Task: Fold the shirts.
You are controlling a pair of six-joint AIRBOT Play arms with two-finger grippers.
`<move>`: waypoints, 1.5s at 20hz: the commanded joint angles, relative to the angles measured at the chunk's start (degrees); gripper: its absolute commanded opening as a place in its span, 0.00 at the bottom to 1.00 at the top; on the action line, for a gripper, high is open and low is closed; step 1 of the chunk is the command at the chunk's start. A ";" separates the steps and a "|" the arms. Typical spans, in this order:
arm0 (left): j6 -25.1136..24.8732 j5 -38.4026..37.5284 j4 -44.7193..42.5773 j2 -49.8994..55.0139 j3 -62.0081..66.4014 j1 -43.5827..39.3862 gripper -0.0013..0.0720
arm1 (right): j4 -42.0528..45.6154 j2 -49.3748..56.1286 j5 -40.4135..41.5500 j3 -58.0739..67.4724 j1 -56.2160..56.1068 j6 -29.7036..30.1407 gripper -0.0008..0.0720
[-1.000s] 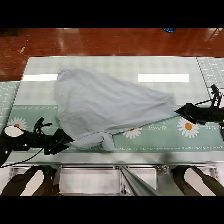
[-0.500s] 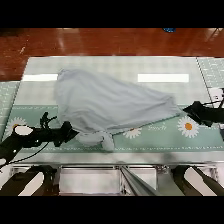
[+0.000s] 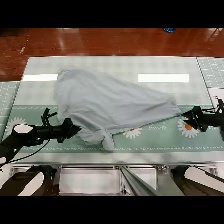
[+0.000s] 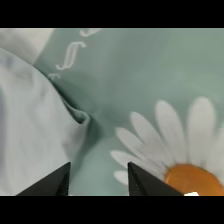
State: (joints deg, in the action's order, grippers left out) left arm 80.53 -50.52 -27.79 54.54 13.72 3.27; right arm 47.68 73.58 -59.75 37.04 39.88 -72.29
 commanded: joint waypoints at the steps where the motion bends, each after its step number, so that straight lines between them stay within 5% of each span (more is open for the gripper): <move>1: -0.42 0.00 0.42 0.04 0.04 -0.02 0.04 | -3.82 5.62 1.53 3.10 -4.79 1.44 0.58; 6: -2.67 -0.13 0.44 0.04 0.15 -0.02 0.04 | -4.09 11.65 4.37 8.94 -12.07 -1.44 0.53; 9: -3.43 -0.81 0.44 0.04 1.64 -0.02 0.04 | -4.07 13.35 1.44 13.00 -15.43 2.27 0.03; 13: -12.39 -10.14 0.33 0.04 13.46 2.34 0.04 | -1.57 11.76 -9.46 24.74 -18.67 3.45 0.04; 22: -9.75 -14.12 0.37 0.04 64.70 15.32 0.04 | 4.13 -5.79 -9.11 62.27 -18.99 -6.60 0.04; 27: -7.10 -19.47 -0.81 -0.48 86.97 19.89 0.04 | 4.50 -18.99 -8.94 68.81 -18.99 -6.49 0.04; 30: -3.15 -28.28 -8.76 -2.99 95.17 20.39 0.04 | 9.60 -27.39 -11.47 68.78 -18.99 -6.67 0.04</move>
State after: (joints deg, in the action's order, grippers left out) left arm 74.06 -71.35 -30.46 53.23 99.77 22.46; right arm 53.23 53.49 -69.45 104.22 20.91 -78.54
